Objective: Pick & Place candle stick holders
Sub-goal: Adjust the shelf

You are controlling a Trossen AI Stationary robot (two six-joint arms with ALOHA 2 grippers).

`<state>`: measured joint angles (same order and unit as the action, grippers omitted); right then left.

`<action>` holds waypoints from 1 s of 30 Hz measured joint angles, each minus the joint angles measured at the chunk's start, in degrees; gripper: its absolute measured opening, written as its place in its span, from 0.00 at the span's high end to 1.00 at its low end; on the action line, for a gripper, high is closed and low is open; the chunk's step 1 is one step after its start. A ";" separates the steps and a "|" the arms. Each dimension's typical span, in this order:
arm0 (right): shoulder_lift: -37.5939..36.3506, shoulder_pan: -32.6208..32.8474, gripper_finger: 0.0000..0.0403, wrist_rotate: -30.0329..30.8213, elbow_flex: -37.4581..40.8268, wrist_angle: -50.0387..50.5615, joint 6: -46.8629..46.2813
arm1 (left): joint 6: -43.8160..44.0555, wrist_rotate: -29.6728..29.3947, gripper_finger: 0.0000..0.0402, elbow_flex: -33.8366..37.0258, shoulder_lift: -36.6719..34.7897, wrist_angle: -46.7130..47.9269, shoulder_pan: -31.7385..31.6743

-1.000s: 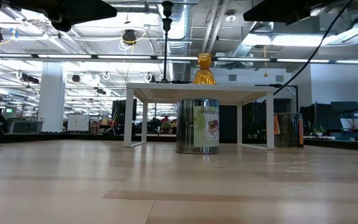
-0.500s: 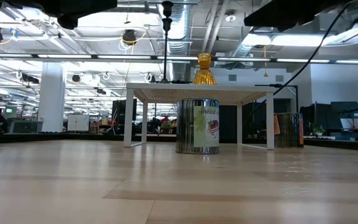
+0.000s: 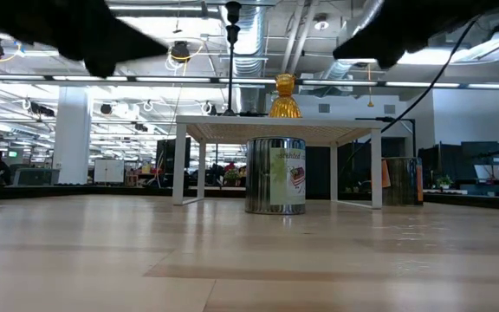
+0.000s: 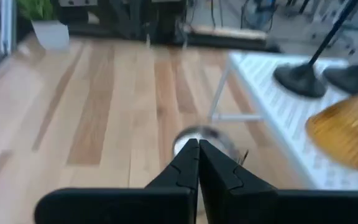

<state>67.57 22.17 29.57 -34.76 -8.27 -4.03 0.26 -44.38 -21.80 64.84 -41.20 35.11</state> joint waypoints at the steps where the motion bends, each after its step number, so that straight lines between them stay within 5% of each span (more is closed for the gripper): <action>1: 0.71 -0.24 1.00 -0.65 0.02 0.26 -0.38 | 0.94 1.02 0.99 0.00 1.70 0.17 -0.70; 9: 10.26 -0.21 1.00 -1.41 0.01 -1.56 -0.55 | 10.65 2.40 0.99 0.00 13.44 -1.64 -6.72; 14: 15.58 -0.93 1.00 -1.19 0.02 -5.59 0.01 | 11.00 8.23 0.99 0.00 17.94 -6.58 -10.58; 21: 19.94 -2.78 1.00 -0.40 -1.85 -7.83 4.42 | 11.02 13.14 0.99 0.00 20.09 -10.77 -14.25; 30: 18.93 -4.02 1.00 9.07 -2.27 -7.78 5.53 | 11.19 13.18 0.99 0.00 19.96 -11.58 -15.38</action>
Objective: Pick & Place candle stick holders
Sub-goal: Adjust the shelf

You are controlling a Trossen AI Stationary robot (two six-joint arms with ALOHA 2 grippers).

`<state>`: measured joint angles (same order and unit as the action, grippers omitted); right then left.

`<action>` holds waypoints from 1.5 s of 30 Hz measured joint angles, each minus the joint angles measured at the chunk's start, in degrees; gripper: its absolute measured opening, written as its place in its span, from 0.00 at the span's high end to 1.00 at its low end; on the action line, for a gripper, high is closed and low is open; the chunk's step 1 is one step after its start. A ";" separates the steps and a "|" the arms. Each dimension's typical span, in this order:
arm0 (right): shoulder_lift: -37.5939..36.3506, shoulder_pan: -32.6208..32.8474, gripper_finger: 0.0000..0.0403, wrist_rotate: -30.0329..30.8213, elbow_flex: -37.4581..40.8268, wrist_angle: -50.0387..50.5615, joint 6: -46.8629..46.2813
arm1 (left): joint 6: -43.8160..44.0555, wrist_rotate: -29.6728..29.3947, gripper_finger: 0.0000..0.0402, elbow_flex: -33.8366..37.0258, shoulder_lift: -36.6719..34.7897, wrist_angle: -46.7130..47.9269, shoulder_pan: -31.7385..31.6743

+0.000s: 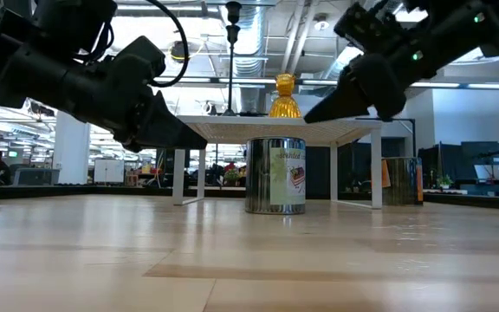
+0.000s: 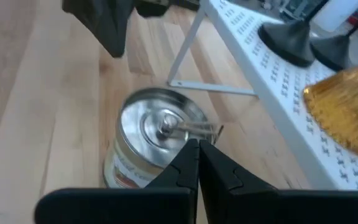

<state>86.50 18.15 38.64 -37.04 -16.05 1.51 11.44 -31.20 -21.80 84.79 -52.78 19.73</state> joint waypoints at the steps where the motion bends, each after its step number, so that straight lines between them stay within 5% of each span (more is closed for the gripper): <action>1: -0.38 -0.17 1.00 -0.68 -0.02 -0.04 0.38 | 0.00 0.01 0.99 0.00 0.00 -0.01 0.00; 16: -0.24 -3.61 1.00 -12.03 0.00 6.74 -2.88 | -2.36 0.16 0.99 0.00 -0.02 -0.05 0.00; 32: 0.02 -3.54 1.00 -16.53 1.78 13.12 -8.51 | -8.34 11.26 0.99 0.00 1.29 -0.15 -7.00; 35: 0.04 -3.51 1.00 -18.33 5.10 7.86 -8.95 | -8.68 13.30 0.99 0.02 1.92 -0.13 -7.73; 45: 0.04 -4.57 1.00 -22.15 22.78 -32.66 -5.00 | -8.68 13.48 0.99 0.01 6.02 -3.78 -8.17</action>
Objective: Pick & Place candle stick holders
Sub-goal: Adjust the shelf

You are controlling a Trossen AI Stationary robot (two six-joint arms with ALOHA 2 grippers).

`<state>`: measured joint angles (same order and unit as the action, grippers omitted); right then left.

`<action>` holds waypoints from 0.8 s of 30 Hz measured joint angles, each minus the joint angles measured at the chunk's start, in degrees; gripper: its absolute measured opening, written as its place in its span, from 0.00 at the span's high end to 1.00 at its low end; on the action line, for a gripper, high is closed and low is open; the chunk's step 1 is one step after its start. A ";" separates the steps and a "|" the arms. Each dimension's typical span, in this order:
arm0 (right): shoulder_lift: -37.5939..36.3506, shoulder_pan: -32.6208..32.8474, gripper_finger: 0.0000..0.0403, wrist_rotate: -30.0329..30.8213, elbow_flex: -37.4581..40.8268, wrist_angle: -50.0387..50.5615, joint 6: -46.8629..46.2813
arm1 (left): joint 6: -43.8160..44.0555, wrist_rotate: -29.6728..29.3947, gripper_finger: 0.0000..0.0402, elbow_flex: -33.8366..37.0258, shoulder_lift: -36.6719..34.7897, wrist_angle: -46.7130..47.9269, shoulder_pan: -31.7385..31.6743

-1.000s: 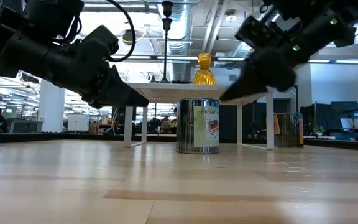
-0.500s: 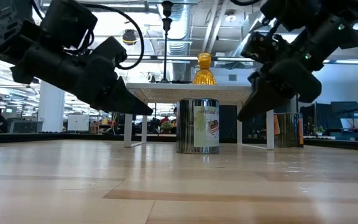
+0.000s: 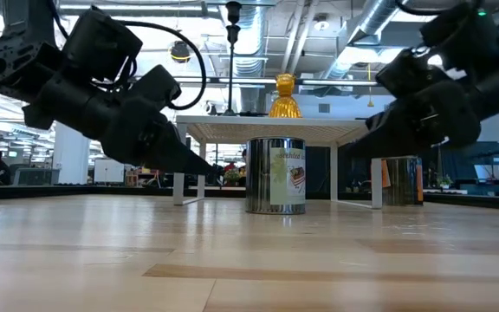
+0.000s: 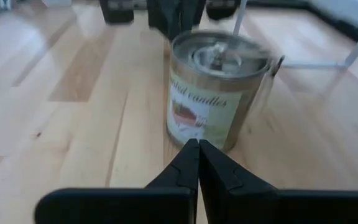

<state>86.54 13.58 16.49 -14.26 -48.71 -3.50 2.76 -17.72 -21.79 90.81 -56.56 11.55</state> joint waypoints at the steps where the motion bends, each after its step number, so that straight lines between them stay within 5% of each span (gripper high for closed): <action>1: 0.00 -0.15 1.00 -0.02 0.92 -2.00 0.52 | -0.18 -0.01 0.99 0.01 0.51 -0.72 0.00; 20: 0.01 0.40 1.00 -0.15 -3.37 -2.73 2.69 | 0.31 2.77 0.99 -0.79 4.98 -8.67 -1.74; 24: 0.00 2.11 1.00 -0.06 -8.44 6.73 4.03 | 0.12 -4.16 0.99 -0.79 4.98 -8.67 2.09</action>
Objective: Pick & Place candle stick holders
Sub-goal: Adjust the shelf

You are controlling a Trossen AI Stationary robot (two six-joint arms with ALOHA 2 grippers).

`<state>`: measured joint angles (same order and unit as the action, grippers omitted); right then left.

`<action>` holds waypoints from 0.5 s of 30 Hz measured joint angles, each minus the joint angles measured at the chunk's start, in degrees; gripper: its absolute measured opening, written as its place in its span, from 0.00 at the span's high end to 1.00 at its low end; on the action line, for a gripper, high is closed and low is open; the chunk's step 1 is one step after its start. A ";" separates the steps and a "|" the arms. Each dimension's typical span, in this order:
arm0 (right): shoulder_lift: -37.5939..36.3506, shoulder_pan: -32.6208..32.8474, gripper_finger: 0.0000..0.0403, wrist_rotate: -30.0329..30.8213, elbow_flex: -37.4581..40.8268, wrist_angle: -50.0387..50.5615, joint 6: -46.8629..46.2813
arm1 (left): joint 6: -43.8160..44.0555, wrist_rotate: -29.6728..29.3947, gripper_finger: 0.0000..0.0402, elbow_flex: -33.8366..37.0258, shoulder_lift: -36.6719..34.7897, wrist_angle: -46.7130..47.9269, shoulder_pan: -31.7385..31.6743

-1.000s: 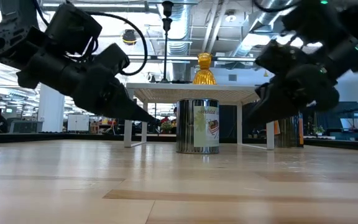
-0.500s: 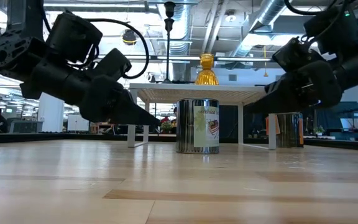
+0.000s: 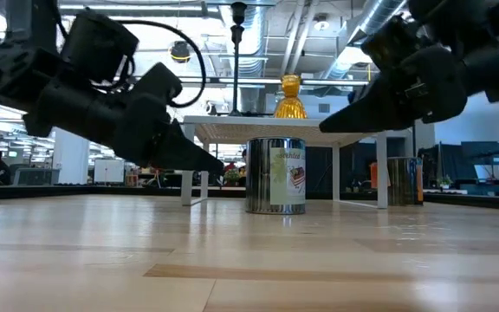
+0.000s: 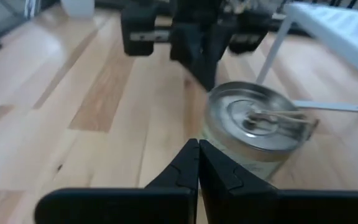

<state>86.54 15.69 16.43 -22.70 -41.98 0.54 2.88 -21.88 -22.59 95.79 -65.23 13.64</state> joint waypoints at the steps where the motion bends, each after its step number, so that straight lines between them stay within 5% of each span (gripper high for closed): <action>1: 0.00 0.16 1.00 0.02 -1.40 2.82 0.00 | -0.64 -3.77 0.99 0.00 0.00 0.02 1.17; 8: 0.00 0.43 1.00 3.15 -7.01 11.92 -0.09 | -1.14 -30.57 0.99 0.00 0.00 -0.02 5.71; 15: 0.00 0.47 1.00 3.15 -7.23 12.09 -0.88 | 0.89 -40.62 0.99 0.00 0.00 -0.24 5.87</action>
<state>86.55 16.16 19.57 -29.93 -29.89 -0.34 3.77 -62.50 -22.59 95.79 -65.48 19.51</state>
